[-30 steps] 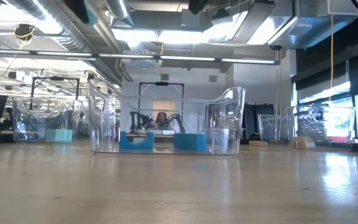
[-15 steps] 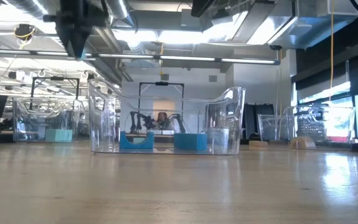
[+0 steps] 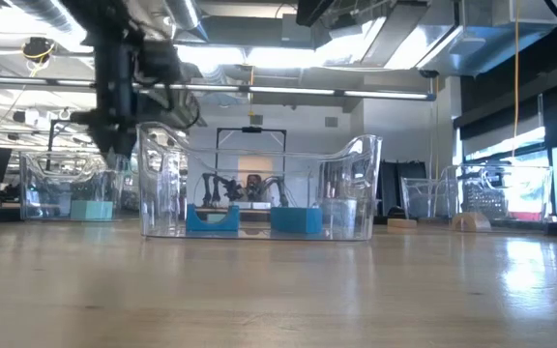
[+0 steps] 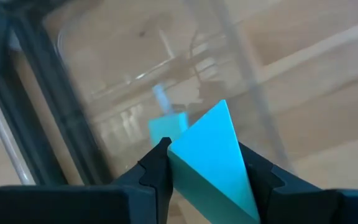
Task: Sort & place blocks by color
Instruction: Put the bottom light blue block into the top left transparent bin, then put the blue block into the middle transparent bin
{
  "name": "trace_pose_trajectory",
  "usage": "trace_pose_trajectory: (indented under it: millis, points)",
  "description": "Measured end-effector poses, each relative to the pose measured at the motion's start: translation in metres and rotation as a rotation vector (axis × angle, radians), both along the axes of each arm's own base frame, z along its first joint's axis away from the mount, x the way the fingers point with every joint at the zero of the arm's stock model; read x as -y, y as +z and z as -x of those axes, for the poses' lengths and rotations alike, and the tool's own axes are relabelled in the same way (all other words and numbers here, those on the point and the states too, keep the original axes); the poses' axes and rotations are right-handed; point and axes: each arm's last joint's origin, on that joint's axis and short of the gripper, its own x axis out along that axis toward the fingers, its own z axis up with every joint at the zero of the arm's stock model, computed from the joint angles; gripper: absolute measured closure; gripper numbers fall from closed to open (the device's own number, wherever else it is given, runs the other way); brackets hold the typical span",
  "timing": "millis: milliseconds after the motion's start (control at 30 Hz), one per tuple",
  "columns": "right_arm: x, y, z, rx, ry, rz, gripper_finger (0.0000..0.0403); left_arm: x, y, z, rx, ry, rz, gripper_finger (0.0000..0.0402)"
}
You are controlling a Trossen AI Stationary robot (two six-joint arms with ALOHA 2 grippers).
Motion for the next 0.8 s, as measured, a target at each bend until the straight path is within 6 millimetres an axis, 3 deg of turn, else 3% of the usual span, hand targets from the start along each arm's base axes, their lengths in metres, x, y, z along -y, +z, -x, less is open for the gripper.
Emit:
trace_pose_trajectory:
  millis: [300, 467, 667, 800]
  points:
    - [0.0, 0.001, -0.002, 0.051, -0.034, -0.021, 0.0218, -0.009, -0.03, 0.023, 0.007, 0.034, 0.069, 0.0288]
    - [0.0, 0.001, -0.002, 0.054, -0.036, -0.023, 0.0218, -0.014, -0.034, 0.027, 0.042, 0.057, 0.06, 0.0288]
    - [0.0, 0.001, -0.003, 0.055, -0.037, -0.023, 0.0218, -0.017, -0.034, 0.029, 0.05, 0.075, 0.049, 0.0235]
    - [0.0, 0.001, -0.003, 0.054, -0.036, -0.022, 0.0218, -0.018, -0.034, 0.029, 0.041, 0.079, 0.041, 0.0224]
